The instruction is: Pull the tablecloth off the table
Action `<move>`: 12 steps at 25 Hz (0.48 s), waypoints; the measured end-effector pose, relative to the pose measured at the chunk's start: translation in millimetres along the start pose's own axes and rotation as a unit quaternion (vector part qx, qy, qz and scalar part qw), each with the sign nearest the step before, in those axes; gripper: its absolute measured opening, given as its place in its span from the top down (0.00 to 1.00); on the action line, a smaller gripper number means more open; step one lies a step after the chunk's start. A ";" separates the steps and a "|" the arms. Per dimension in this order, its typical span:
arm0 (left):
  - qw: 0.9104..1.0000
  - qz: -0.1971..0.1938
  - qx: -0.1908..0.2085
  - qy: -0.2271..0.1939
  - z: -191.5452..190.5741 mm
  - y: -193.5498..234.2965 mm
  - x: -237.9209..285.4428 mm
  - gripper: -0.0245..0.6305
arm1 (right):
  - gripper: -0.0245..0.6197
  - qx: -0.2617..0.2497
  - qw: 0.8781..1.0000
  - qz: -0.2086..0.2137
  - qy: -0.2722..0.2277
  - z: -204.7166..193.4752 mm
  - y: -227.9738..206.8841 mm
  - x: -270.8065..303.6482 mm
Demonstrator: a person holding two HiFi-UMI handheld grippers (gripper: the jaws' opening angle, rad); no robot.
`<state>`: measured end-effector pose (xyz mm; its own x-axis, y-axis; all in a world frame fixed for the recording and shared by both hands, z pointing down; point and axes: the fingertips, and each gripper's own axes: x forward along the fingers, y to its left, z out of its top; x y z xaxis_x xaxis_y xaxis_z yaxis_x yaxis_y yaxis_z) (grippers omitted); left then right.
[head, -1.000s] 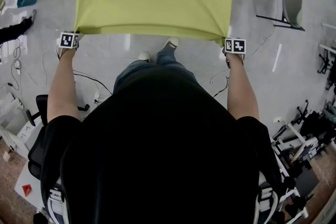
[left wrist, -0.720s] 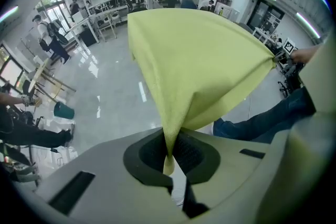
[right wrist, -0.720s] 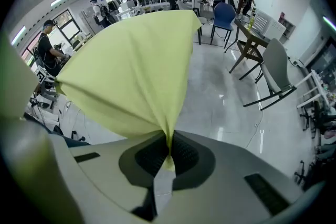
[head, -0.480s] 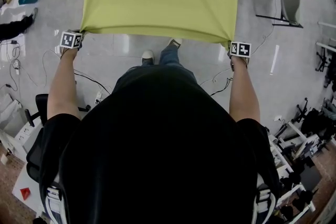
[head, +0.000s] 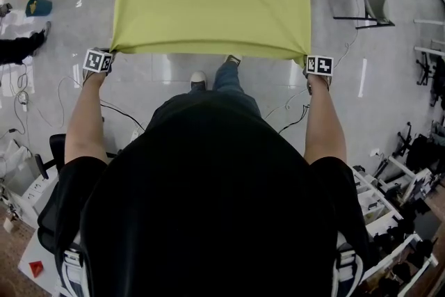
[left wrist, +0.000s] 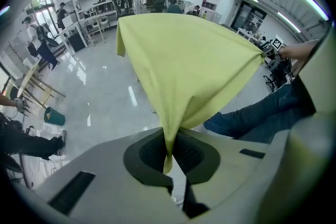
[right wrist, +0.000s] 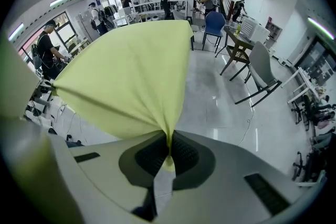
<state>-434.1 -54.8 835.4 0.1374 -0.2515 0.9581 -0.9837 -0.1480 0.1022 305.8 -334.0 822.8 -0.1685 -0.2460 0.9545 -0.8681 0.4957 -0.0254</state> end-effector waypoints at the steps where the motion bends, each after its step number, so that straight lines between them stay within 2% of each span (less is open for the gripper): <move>1: 1.000 -0.001 0.004 0.001 -7.4 -3.6 -3.5 0.93 | 0.93 -0.002 1.000 -0.001 0.000 -8.4 2.7 -5.0; 6: 1.000 -0.007 0.014 0.000 -37.8 -23.8 -20.4 0.93 | 0.93 -0.006 1.000 -0.004 0.001 -45.8 8.5 -26.7; 12: 1.000 0.000 0.009 0.002 -70.9 -60.5 -34.9 0.93 | 0.93 -0.003 1.000 0.004 -0.006 -87.4 1.1 -39.4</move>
<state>-387.6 30.7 814.7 0.1372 -0.2484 0.9589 -0.9815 -0.1645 0.0978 352.3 -251.0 811.1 -0.1818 -0.2525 0.9504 -0.8634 0.5036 -0.0314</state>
